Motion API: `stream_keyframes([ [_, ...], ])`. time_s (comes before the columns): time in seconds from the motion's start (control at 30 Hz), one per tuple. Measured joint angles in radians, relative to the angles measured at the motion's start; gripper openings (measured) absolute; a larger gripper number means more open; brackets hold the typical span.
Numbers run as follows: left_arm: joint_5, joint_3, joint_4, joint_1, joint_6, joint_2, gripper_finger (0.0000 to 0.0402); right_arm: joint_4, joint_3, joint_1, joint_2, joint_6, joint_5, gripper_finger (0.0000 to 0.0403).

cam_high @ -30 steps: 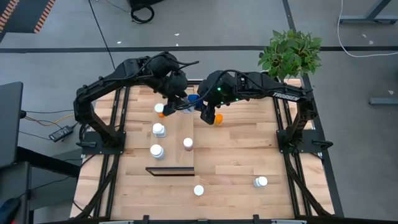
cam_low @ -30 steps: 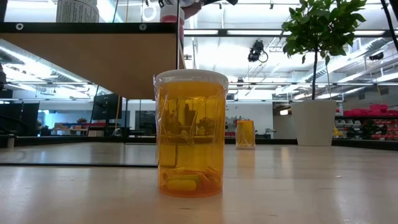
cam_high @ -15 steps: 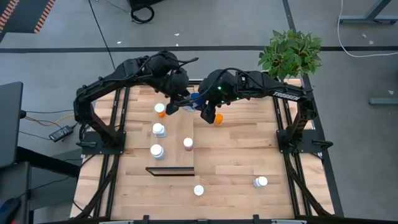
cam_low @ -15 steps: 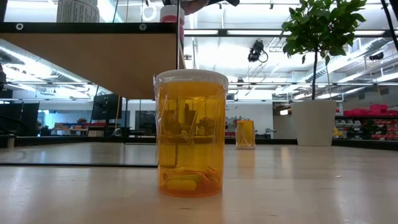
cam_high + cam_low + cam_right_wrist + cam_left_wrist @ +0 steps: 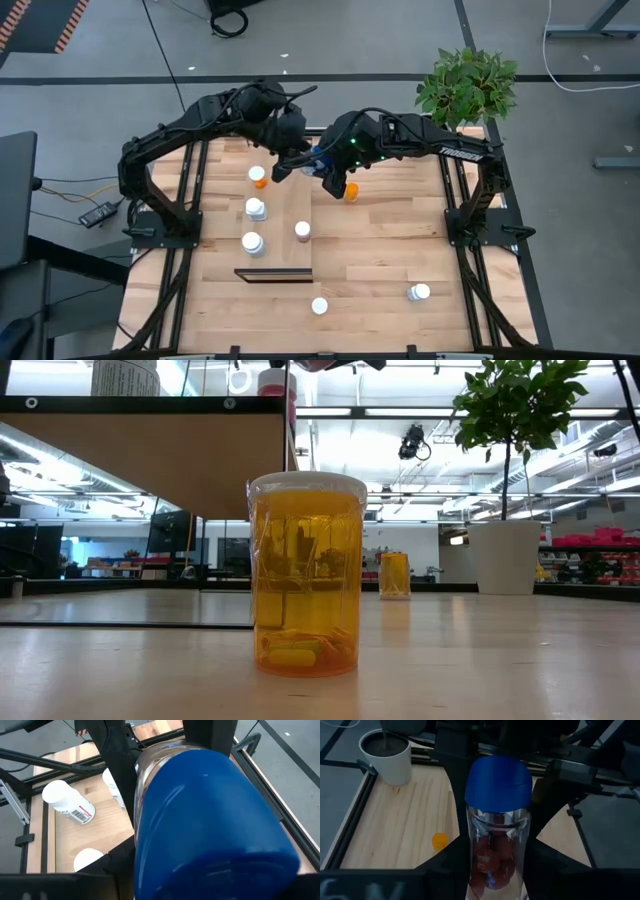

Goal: Pick and place medicine bottles onto shelf by color
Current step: Put the blue pill bottle on the shelf

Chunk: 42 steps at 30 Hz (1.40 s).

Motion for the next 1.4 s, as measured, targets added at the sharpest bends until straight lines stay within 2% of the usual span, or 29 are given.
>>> stream_keyframes([
  [0.37,0.015,0.000,-0.024,-0.003,-0.037,-0.002,0.0143,0.035,0.001,0.002,0.053,0.017,-0.025,0.0212],
  [0.9,0.017,0.009,-0.057,-0.009,-0.037,-0.003,0.0149,0.077,-0.001,0.001,0.065,0.003,-0.025,0.0212],
  [1.0,0.027,0.009,-0.072,-0.009,-0.040,-0.003,0.0145,0.079,0.000,0.001,0.077,-0.001,-0.047,0.0212],
  [1.2,0.048,0.009,-0.207,-0.021,-0.025,0.000,0.0136,0.115,-0.001,0.006,0.117,-0.013,-0.107,0.0212],
  [1.4,0.054,0.009,-0.189,-0.021,-0.022,0.001,0.0135,0.113,-0.001,0.006,0.121,-0.039,-0.121,0.0212],
])
